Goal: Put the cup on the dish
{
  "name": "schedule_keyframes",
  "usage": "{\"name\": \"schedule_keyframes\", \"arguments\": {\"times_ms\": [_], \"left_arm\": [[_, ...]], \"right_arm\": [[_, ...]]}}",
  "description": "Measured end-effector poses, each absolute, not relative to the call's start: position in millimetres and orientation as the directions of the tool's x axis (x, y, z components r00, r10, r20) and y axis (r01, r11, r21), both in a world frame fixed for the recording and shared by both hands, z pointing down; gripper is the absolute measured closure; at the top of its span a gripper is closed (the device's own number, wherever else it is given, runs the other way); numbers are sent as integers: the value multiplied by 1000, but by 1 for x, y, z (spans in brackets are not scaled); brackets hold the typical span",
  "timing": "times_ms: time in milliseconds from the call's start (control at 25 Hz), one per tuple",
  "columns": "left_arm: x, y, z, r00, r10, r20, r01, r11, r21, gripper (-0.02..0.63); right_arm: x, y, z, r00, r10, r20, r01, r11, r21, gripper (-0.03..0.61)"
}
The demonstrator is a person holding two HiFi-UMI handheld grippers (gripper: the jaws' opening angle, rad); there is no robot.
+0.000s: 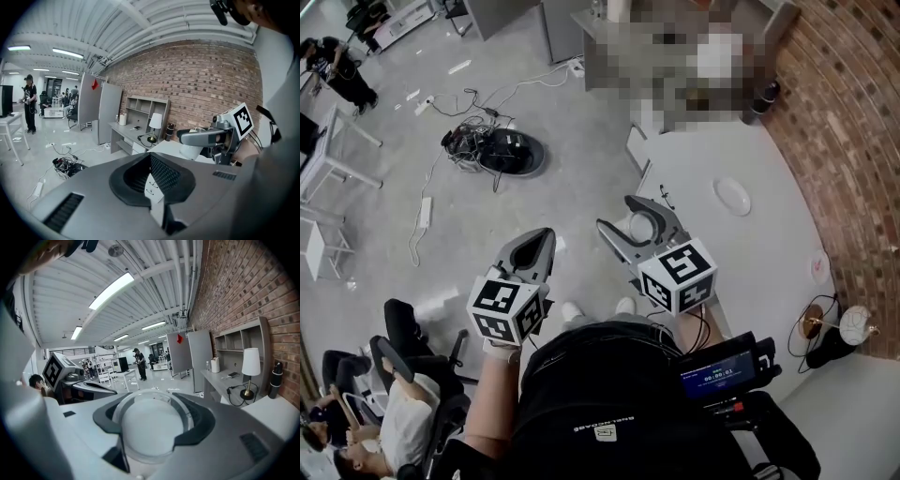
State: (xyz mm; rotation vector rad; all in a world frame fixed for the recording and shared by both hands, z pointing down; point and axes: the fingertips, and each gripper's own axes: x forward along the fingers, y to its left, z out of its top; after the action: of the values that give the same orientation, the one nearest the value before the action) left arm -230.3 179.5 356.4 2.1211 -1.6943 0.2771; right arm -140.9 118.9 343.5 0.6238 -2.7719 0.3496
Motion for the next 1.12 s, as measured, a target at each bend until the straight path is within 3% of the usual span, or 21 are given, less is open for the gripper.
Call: {"name": "schedule_keyframes", "arguments": {"times_ms": [1120], "left_arm": [[-151,161,366,199,-872,448,-978,-143,154,607]], "right_arm": [[-64,94,358,-858,-361,367,-428,896,-119,313]]}}
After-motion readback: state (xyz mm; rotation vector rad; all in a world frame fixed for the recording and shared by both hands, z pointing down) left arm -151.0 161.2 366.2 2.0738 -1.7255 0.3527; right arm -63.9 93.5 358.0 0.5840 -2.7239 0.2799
